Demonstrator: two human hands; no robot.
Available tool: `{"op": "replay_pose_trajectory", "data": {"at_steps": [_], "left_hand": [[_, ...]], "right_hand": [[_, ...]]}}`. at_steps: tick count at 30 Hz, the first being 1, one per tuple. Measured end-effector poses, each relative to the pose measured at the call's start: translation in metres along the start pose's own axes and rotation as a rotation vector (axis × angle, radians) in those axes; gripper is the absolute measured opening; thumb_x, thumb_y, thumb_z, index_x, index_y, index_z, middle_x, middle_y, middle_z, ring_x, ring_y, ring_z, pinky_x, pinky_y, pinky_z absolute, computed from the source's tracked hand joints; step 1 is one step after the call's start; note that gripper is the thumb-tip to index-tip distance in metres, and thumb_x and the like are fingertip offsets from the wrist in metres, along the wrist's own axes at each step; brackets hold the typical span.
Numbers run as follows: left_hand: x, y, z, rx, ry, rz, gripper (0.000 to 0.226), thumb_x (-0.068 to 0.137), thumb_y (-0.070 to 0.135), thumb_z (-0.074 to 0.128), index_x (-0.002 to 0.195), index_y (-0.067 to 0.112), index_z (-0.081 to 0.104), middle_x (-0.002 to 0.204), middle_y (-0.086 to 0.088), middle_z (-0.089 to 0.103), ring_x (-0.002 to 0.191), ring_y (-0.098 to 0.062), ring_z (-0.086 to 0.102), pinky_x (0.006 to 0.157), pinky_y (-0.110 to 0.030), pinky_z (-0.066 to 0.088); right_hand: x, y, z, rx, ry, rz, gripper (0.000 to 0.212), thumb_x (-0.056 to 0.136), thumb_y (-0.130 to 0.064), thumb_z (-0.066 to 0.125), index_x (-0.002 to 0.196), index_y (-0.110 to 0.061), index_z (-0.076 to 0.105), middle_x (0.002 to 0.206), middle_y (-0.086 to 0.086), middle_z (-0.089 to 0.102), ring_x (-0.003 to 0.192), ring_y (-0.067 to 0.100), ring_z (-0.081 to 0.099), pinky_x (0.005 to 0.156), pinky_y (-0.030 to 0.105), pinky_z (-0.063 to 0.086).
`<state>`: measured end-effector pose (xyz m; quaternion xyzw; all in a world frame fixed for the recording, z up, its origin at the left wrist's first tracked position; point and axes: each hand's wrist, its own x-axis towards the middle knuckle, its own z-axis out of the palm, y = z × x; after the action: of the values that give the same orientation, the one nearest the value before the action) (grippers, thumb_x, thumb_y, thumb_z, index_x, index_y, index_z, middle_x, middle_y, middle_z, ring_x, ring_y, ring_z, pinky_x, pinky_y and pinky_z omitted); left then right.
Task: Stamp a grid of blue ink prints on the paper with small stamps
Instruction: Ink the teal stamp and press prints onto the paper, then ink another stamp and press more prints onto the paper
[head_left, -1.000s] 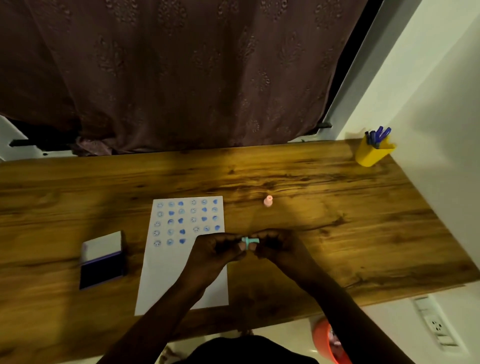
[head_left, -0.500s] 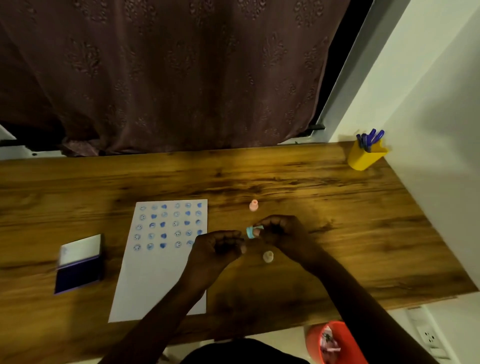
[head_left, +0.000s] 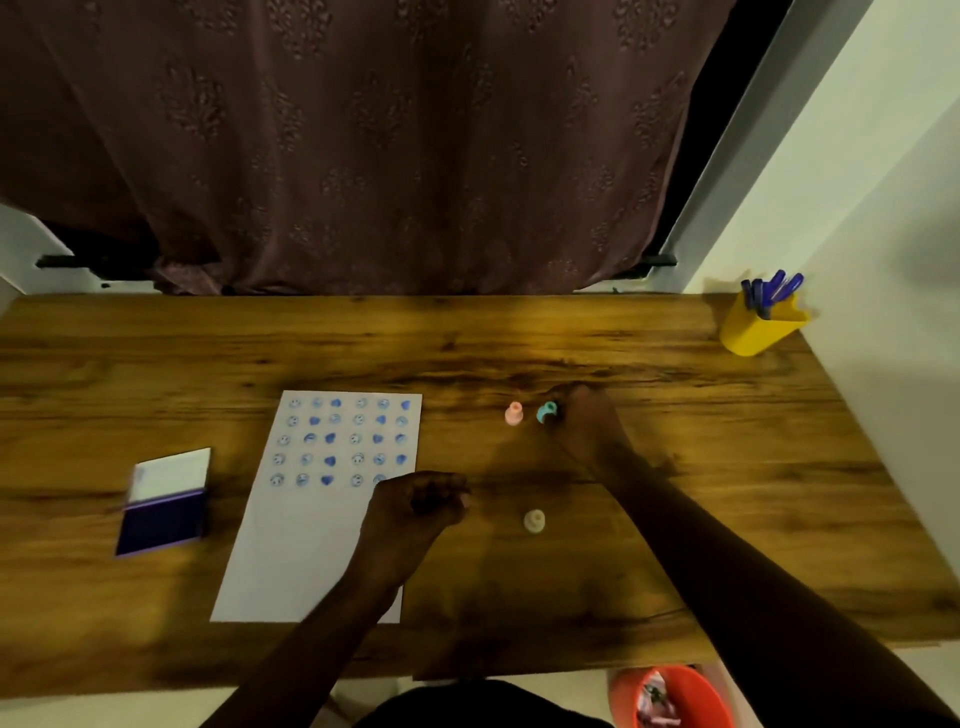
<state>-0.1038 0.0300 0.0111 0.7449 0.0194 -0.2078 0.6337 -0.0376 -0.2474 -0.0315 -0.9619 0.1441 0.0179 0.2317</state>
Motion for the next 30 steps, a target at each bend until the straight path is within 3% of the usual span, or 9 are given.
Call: {"op": "replay_pose_trajectory", "data": {"at_steps": [15,19,22,27,28,30], "left_hand": [[0.003,-0.002,-0.005,-0.028,0.011,-0.024,0.021,0.081,0.008,0.082,0.097,0.022,0.081,0.097,0.003,0.082,0.097,-0.011,0.076,0.088,-0.030,0.060],[0.005,-0.002,-0.007,-0.020,0.008,-0.022,0.020,0.082,0.009,0.081,0.097,0.022,0.081,0.096,0.001,0.082,0.096,-0.012,0.076,0.091,-0.036,0.060],[0.006,-0.004,-0.010,-0.026,-0.002,-0.019,0.020,0.082,0.009,0.081,0.096,0.024,0.082,0.096,0.000,0.082,0.095,-0.014,0.076,0.094,-0.041,0.060],[0.009,-0.008,-0.014,-0.018,-0.034,-0.021,0.022,0.081,0.010,0.082,0.090,0.030,0.082,0.096,0.003,0.081,0.096,-0.014,0.076,0.096,-0.047,0.059],[0.009,-0.009,-0.014,-0.016,-0.043,-0.021,0.022,0.081,0.011,0.083,0.091,0.030,0.082,0.096,0.002,0.081,0.096,-0.015,0.076,0.097,-0.049,0.058],[0.009,-0.010,-0.016,-0.006,-0.063,-0.017,0.022,0.081,0.012,0.082,0.091,0.032,0.082,0.096,0.002,0.081,0.097,-0.016,0.076,0.097,-0.051,0.058]], "right_hand": [[-0.007,-0.004,-0.005,0.048,-0.019,0.054,0.036,0.087,-0.020,0.076,0.122,-0.010,0.070,0.119,0.011,0.071,0.109,0.028,0.068,0.088,0.036,0.057],[-0.027,-0.007,-0.017,0.112,0.041,0.037,0.041,0.084,-0.026,0.079,0.122,-0.014,0.069,0.116,0.005,0.074,0.101,0.020,0.070,0.082,0.027,0.054],[-0.056,-0.012,-0.020,0.154,-0.020,0.066,0.043,0.084,-0.029,0.079,0.123,-0.015,0.068,0.108,0.002,0.074,0.091,0.015,0.070,0.077,0.024,0.051],[-0.103,-0.021,-0.009,0.087,-0.126,0.041,0.019,0.082,-0.040,0.078,0.092,-0.025,0.073,0.087,-0.011,0.072,0.080,0.002,0.067,0.064,0.013,0.043],[-0.111,-0.024,-0.006,0.069,-0.130,0.040,0.021,0.080,-0.044,0.079,0.089,-0.027,0.072,0.083,-0.013,0.071,0.076,-0.002,0.065,0.064,0.013,0.043],[-0.121,-0.026,0.004,0.005,-0.104,0.040,0.038,0.077,-0.050,0.078,0.102,-0.023,0.072,0.091,-0.007,0.074,0.084,0.008,0.069,0.071,0.022,0.049]]}}
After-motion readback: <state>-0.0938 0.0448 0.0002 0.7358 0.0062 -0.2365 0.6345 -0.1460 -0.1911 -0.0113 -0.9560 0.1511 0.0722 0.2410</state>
